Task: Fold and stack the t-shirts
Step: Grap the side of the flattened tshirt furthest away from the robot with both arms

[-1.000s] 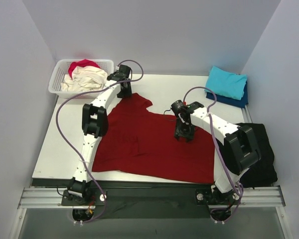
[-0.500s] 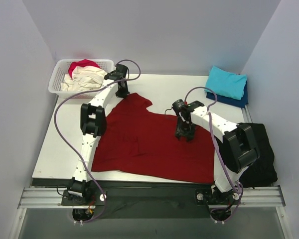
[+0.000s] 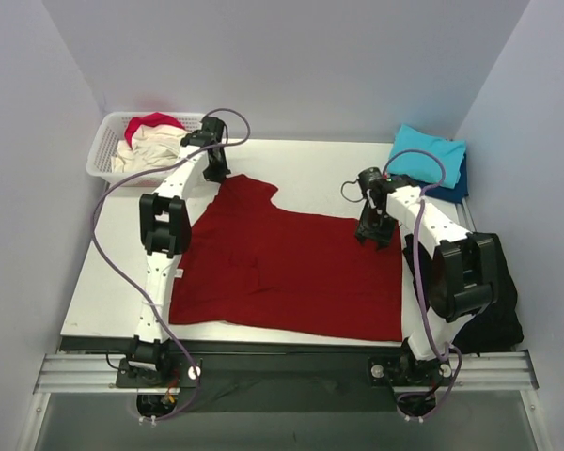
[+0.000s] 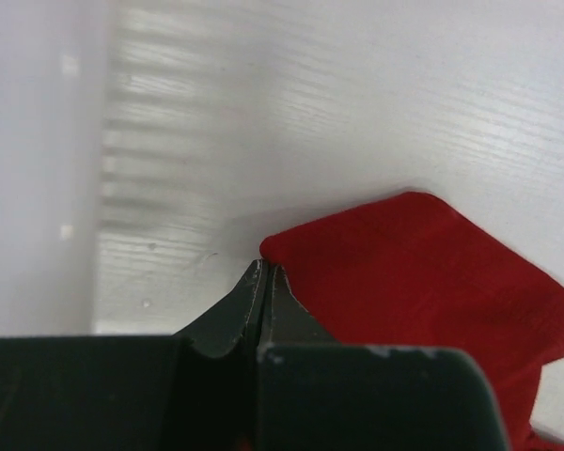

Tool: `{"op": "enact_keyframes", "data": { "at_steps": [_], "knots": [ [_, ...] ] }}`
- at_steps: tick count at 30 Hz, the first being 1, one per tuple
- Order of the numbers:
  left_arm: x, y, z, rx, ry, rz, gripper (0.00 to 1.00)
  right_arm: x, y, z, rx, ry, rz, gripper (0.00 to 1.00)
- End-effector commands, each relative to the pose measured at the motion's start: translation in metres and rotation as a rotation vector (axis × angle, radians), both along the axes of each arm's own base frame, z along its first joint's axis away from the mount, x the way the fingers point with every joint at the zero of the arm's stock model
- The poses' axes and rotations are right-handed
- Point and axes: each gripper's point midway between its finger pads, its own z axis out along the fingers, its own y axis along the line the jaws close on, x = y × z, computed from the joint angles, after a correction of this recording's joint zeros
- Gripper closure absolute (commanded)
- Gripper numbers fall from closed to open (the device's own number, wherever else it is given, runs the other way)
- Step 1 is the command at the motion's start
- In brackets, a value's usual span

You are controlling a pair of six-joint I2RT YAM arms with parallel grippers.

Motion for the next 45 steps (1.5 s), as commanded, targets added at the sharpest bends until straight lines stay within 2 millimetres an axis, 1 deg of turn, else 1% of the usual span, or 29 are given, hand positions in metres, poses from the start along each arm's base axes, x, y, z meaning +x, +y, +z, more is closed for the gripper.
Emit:
{"op": "enact_keyframes", "data": {
  "at_steps": [1,4,5,6,8,11,12,13,14,15,16,17,18,19,20,21,22,27,34,40,41,42,45],
  "knots": [
    [0.010,0.022,0.075,0.015,-0.135,0.034,1.00,0.012,-0.021,0.020,-0.077,-0.012,0.012,0.62],
    [0.010,0.028,0.079,0.017,-0.141,0.040,1.00,0.027,-0.030,0.022,-0.102,-0.017,0.007,0.62],
    [0.010,0.026,0.081,0.014,-0.147,0.038,1.00,0.031,-0.034,0.022,-0.105,-0.015,0.000,0.61],
    [0.011,0.028,0.083,0.012,-0.153,0.040,1.00,0.040,-0.038,0.026,-0.099,-0.029,-0.013,0.61],
    [0.014,0.026,0.088,-0.002,-0.167,0.034,1.00,0.049,-0.043,0.021,-0.098,-0.014,-0.013,0.60],
    [0.017,0.021,0.095,-0.028,-0.184,0.012,1.00,0.073,-0.045,0.016,-0.081,-0.014,-0.007,0.60],
    [0.016,0.017,0.097,-0.042,-0.183,0.001,1.00,0.079,-0.049,0.008,-0.089,0.003,-0.013,0.59],
    [0.016,0.016,0.096,-0.047,-0.180,-0.004,1.00,0.084,-0.051,0.007,-0.092,0.002,-0.015,0.59],
    [0.014,0.015,0.095,-0.050,-0.176,-0.008,1.00,0.096,-0.052,0.013,-0.088,-0.026,-0.023,0.59],
    [0.014,0.014,0.096,-0.055,-0.177,-0.011,1.00,0.101,-0.053,0.011,-0.080,-0.026,-0.030,0.59],
    [0.013,0.011,0.096,-0.065,-0.173,-0.022,1.00,0.107,-0.056,0.003,-0.059,-0.014,-0.050,0.59],
    [0.010,0.011,0.092,-0.065,-0.161,-0.023,1.00,0.117,-0.057,0.007,-0.052,-0.035,-0.061,0.59],
    [0.009,0.010,0.092,-0.063,-0.162,-0.027,1.00,0.121,-0.059,0.006,-0.049,-0.036,-0.066,0.59],
    [0.008,0.008,0.093,-0.071,-0.161,-0.033,1.00,0.124,-0.062,-0.002,-0.048,-0.019,-0.077,0.59],
    [0.007,0.009,0.090,-0.072,-0.153,-0.033,1.00,0.132,-0.062,0.001,-0.034,-0.035,-0.080,0.58],
    [0.006,0.009,0.091,-0.072,-0.153,-0.036,1.00,0.134,-0.064,-0.001,-0.030,-0.030,-0.084,0.58],
    [0.006,0.008,0.091,-0.070,-0.153,-0.038,1.00,0.136,-0.065,-0.008,-0.028,-0.014,-0.086,0.58],
    [0.004,0.005,0.090,-0.081,-0.145,-0.047,1.00,0.145,-0.075,-0.018,-0.032,0.008,-0.104,0.58],
    [0.002,0.000,0.089,-0.086,-0.141,-0.056,1.00,0.144,-0.081,-0.034,-0.008,0.055,-0.124,0.58],
    [0.003,-0.001,0.086,-0.092,-0.135,-0.059,1.00,0.144,-0.079,-0.047,0.012,0.090,-0.125,0.58],
    [0.003,-0.001,0.086,-0.093,-0.135,-0.060,1.00,0.147,-0.078,-0.045,0.016,0.086,-0.123,0.58],
    [0.003,-0.002,0.085,-0.094,-0.131,-0.061,1.00,0.146,-0.078,-0.049,0.020,0.097,-0.124,0.58],
    [0.002,-0.003,0.086,-0.097,-0.132,-0.064,1.00,0.150,-0.079,-0.051,0.023,0.098,-0.122,0.58]
  ]
}}
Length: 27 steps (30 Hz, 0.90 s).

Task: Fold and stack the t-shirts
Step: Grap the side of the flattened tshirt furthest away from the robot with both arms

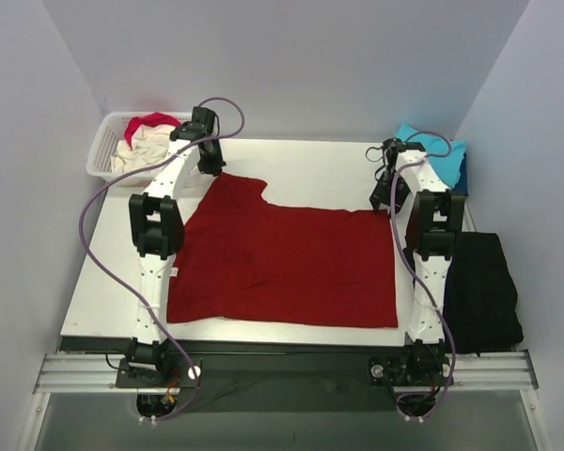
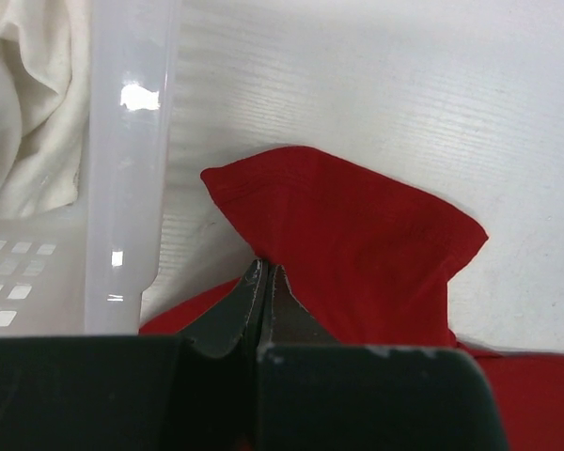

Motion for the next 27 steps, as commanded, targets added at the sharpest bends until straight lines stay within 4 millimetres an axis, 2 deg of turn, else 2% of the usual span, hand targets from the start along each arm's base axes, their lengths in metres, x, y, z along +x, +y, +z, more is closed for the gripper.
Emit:
{"op": "enact_keyframes", "data": {
  "at_steps": [1,3,6,10,11,17,24,25,27],
  "knots": [
    [0.006,-0.006,0.040,-0.026,-0.085,-0.020,1.00,-0.005,-0.002,0.006,0.010,0.037,0.008,0.58],
    [0.006,-0.006,0.040,-0.030,-0.086,-0.022,1.00,-0.002,-0.002,0.004,0.016,0.038,0.010,0.59],
    [0.006,-0.007,0.039,-0.031,-0.081,-0.026,1.00,-0.002,-0.003,0.002,0.027,0.047,0.004,0.68],
    [0.007,-0.007,0.041,-0.034,-0.085,-0.030,1.00,-0.003,-0.005,0.003,0.018,0.047,0.004,0.98],
    [0.008,-0.008,0.040,-0.035,-0.085,-0.031,1.00,-0.004,-0.006,0.004,0.016,0.049,0.002,1.00],
    [0.010,-0.006,0.050,-0.037,-0.106,-0.033,1.00,-0.004,-0.017,0.019,-0.034,0.023,-0.002,1.00],
    [0.013,-0.002,0.076,-0.054,-0.158,-0.021,1.00,0.006,-0.021,0.066,-0.060,-0.091,0.010,1.00],
    [0.013,-0.002,0.078,-0.054,-0.161,-0.021,1.00,0.007,-0.033,0.070,-0.058,-0.101,-0.016,1.00],
    [0.013,-0.001,0.086,-0.057,-0.174,-0.019,1.00,0.007,-0.033,0.080,-0.054,-0.122,-0.016,1.00]
  ]
}}
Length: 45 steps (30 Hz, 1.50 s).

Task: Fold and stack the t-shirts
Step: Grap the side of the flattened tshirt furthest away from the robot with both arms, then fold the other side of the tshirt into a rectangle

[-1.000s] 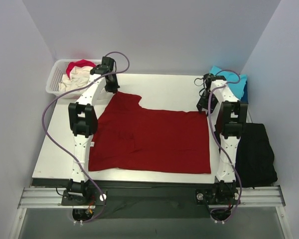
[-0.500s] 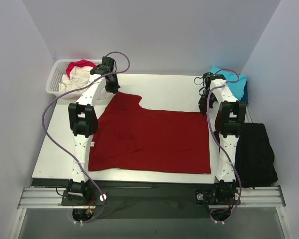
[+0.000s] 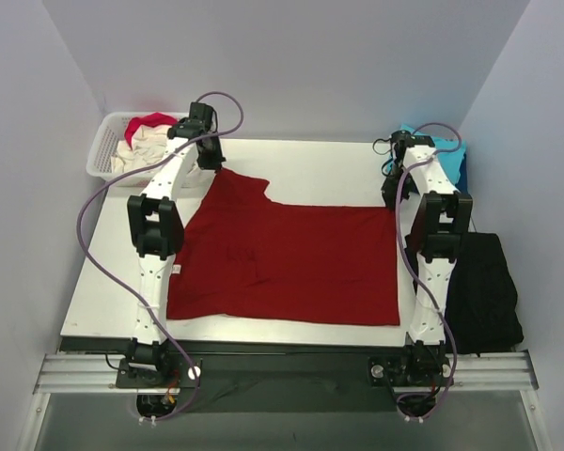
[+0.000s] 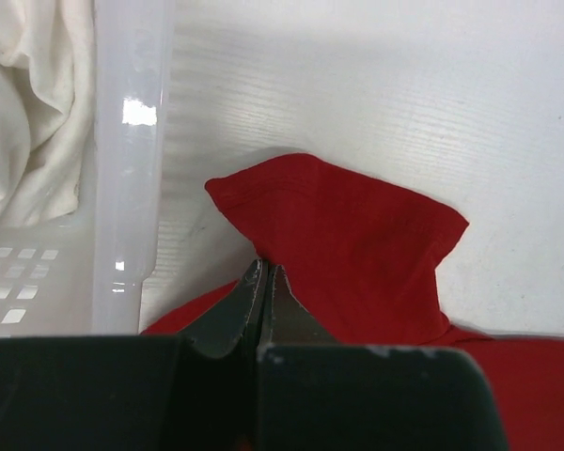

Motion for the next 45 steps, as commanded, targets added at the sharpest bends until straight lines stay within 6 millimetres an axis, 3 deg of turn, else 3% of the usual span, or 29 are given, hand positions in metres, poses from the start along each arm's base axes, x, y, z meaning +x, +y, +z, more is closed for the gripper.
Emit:
{"op": "enact_keyframes", "data": {
  "at_steps": [1,8,19,26,27,29,30,36,43,45],
  "knots": [
    [0.006,0.003,0.072,-0.031,-0.141,-0.003,1.00,0.001,-0.018,0.062,-0.034,-0.102,-0.016,1.00],
    [-0.005,0.005,0.098,-0.039,-0.170,-0.001,1.00,-0.011,-0.015,0.077,-0.015,-0.115,-0.004,1.00],
    [-0.035,0.002,0.132,-0.068,-0.196,-0.018,1.00,-0.036,-0.005,0.077,0.018,-0.100,-0.003,1.00],
    [-0.063,0.015,0.121,-0.006,-0.144,-0.006,1.00,-0.054,-0.005,0.086,0.016,-0.112,-0.013,1.00],
    [-0.069,0.016,0.109,0.007,-0.116,-0.008,1.00,-0.059,-0.006,0.085,0.009,-0.103,-0.016,1.00],
    [-0.075,0.020,0.111,0.017,-0.124,-0.003,1.00,-0.062,-0.007,0.092,0.005,-0.125,-0.019,1.00],
    [-0.079,0.022,0.101,0.023,-0.106,-0.002,1.00,-0.065,-0.007,0.092,0.003,-0.122,-0.020,1.00],
    [-0.093,0.028,0.107,0.045,-0.113,0.000,1.00,-0.076,-0.003,0.105,0.021,-0.151,-0.021,1.00],
    [-0.113,0.039,0.116,0.073,-0.114,0.020,1.00,-0.104,0.003,0.098,0.041,-0.125,-0.025,1.00],
    [-0.121,0.041,0.111,0.077,-0.095,0.021,1.00,-0.115,0.004,0.094,0.047,-0.111,-0.030,1.00]
  ]
}}
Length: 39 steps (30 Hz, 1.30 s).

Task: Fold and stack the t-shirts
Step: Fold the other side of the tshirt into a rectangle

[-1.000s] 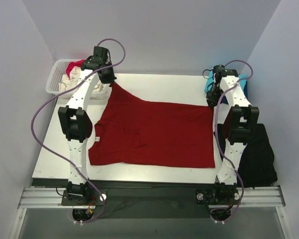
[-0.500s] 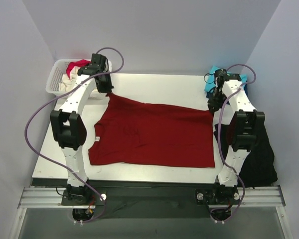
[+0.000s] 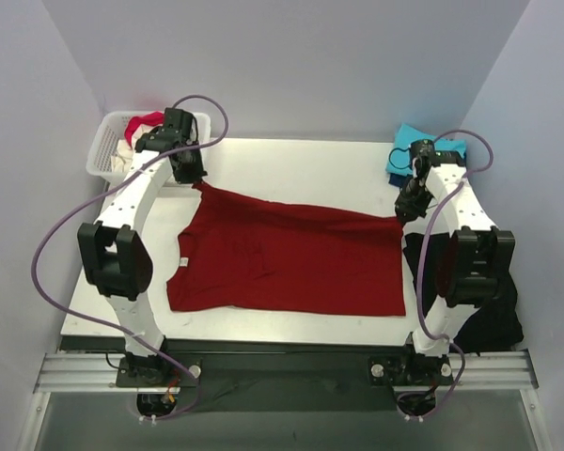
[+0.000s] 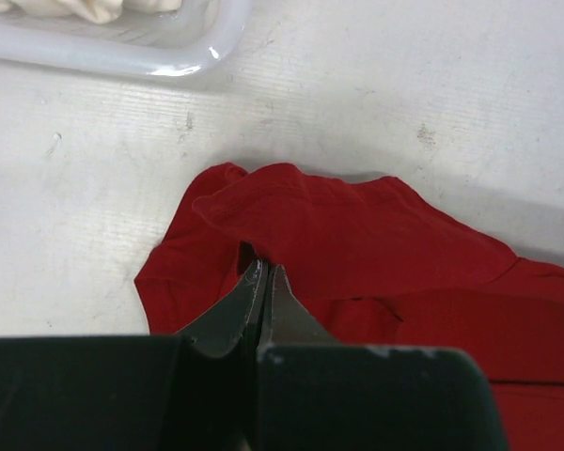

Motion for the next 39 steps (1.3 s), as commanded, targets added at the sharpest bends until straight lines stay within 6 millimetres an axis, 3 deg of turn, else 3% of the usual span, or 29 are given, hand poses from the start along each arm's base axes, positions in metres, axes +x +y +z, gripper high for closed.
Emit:
{"op": "enact_keyframes", "data": {
  "at_steps": [1,5,17,29,31,32,34,35,39],
  "knots": [
    [-0.008,0.010,0.032,0.020,-0.090,0.012,1.00,-0.022,0.004,0.006,0.007,0.008,-0.009,1.00],
    [-0.026,0.014,0.025,0.027,-0.072,0.020,1.00,-0.037,0.006,0.000,0.014,0.019,-0.015,1.00],
    [-0.088,0.024,-0.026,0.031,0.064,0.031,1.00,-0.079,0.006,-0.027,0.012,0.101,-0.033,1.00],
    [-0.133,0.032,-0.063,0.047,0.173,0.059,1.00,-0.118,0.011,-0.061,-0.041,0.217,-0.016,1.00],
    [-0.143,0.036,-0.077,0.063,0.221,0.069,1.00,-0.128,0.012,-0.065,-0.048,0.241,-0.027,0.93],
    [-0.146,0.038,-0.081,0.067,0.242,0.090,0.96,-0.131,0.015,-0.065,-0.054,0.244,-0.020,0.78],
    [-0.158,0.044,-0.093,0.099,0.296,0.114,0.81,-0.142,0.014,-0.065,-0.089,0.251,-0.030,0.65],
    [-0.163,0.046,-0.096,0.103,0.315,0.137,0.68,-0.147,0.017,-0.064,-0.105,0.260,-0.017,0.62],
    [-0.177,0.051,-0.108,0.121,0.370,0.186,0.51,-0.155,0.020,-0.059,-0.149,0.251,-0.024,0.59]
  ]
}}
